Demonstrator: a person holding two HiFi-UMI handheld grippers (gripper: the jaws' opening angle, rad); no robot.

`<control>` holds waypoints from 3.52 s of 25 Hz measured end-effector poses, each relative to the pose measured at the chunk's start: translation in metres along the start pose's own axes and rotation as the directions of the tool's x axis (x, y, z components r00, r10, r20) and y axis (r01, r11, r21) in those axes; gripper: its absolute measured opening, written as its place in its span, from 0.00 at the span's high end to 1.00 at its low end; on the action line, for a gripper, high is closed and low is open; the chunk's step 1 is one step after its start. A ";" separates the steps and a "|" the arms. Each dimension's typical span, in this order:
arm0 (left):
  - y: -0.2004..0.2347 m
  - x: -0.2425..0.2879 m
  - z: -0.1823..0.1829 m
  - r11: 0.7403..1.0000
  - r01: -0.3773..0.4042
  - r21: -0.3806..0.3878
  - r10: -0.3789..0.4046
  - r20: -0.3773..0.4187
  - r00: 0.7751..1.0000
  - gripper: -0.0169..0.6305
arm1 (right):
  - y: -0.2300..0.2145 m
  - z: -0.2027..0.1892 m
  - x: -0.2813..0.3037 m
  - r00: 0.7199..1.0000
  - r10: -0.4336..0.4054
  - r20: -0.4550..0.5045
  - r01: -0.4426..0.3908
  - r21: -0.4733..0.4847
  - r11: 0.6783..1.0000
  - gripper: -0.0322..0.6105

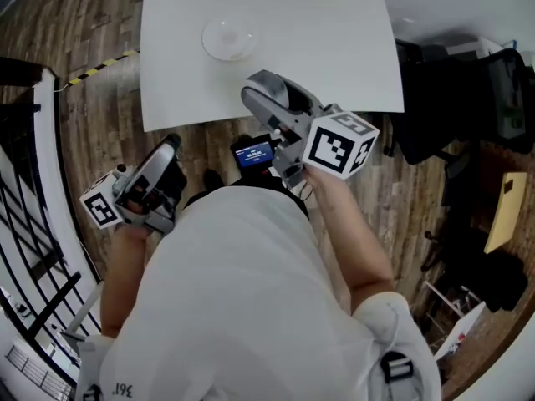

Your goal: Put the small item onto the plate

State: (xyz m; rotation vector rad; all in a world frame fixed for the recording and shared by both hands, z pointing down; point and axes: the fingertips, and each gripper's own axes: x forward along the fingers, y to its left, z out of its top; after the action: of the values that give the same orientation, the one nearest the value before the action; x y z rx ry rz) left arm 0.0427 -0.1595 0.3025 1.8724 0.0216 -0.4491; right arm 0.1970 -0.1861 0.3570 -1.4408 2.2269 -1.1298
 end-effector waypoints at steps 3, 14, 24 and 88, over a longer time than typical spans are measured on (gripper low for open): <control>0.012 0.009 0.011 0.999 -0.025 0.029 0.025 0.028 0.999 0.79 | -0.015 0.010 0.014 0.999 0.017 -0.042 -0.018 -0.008 1.000 0.45; 0.048 0.037 0.037 0.991 -0.128 0.042 0.123 0.106 0.987 0.79 | -0.057 0.014 0.064 0.985 0.004 -0.172 -0.028 -0.139 0.990 0.45; 0.081 0.014 0.046 0.977 -0.211 0.006 0.211 0.037 0.977 0.79 | -0.087 -0.002 0.101 0.967 -0.119 -0.224 0.040 -0.327 0.944 0.45; 0.122 -0.009 0.051 0.944 -0.321 -0.081 0.325 0.039 0.945 0.79 | -0.222 -0.033 0.232 0.800 -0.504 -0.326 0.121 -0.736 0.667 0.45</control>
State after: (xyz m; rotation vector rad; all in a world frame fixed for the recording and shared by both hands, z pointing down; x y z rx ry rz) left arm 0.0477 -0.2470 0.4020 1.7496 -0.2971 -0.2652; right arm 0.2138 -0.4162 0.5829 -2.1025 3.0867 -0.8600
